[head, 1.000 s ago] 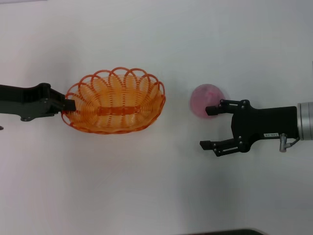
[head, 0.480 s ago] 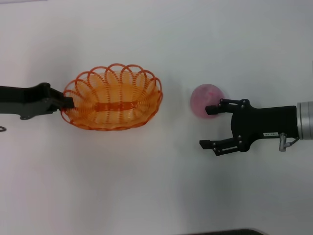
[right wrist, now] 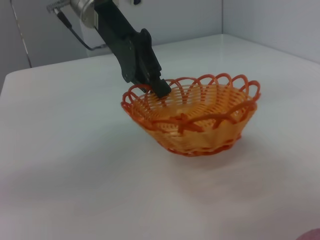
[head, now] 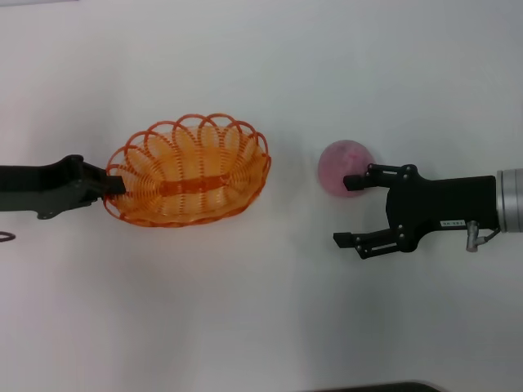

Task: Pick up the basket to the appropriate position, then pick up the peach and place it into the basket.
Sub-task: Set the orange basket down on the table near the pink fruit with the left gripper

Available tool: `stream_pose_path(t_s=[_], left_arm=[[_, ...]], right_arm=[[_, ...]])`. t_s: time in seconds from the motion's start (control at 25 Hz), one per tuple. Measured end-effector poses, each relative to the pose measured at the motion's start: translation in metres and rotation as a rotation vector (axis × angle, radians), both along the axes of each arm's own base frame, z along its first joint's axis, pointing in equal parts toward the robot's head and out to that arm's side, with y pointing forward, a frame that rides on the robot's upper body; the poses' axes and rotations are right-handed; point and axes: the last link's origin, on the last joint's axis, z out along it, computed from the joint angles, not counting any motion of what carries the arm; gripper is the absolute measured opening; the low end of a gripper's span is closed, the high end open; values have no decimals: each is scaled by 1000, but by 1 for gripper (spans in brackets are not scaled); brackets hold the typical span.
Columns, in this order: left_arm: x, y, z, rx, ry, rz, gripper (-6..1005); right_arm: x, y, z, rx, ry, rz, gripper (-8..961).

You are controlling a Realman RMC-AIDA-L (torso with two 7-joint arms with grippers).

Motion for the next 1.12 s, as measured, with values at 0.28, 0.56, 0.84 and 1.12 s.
stream_pose_path(t_s=[0.28, 0.56, 0.84, 1.12], left_arm=[[3, 1, -10, -8, 14, -26, 95], [10, 6, -15, -15, 27, -57, 98], [12, 8, -16, -18, 39, -67, 102], [11, 8, -15, -13, 46, -68, 105]], right_arm=[[-1, 1, 0, 0, -1, 4, 953], [-1, 1, 0, 0, -2, 5, 953], [-1, 1, 0, 0, -1, 6, 953], [-2, 2, 0, -2, -4, 8, 952]])
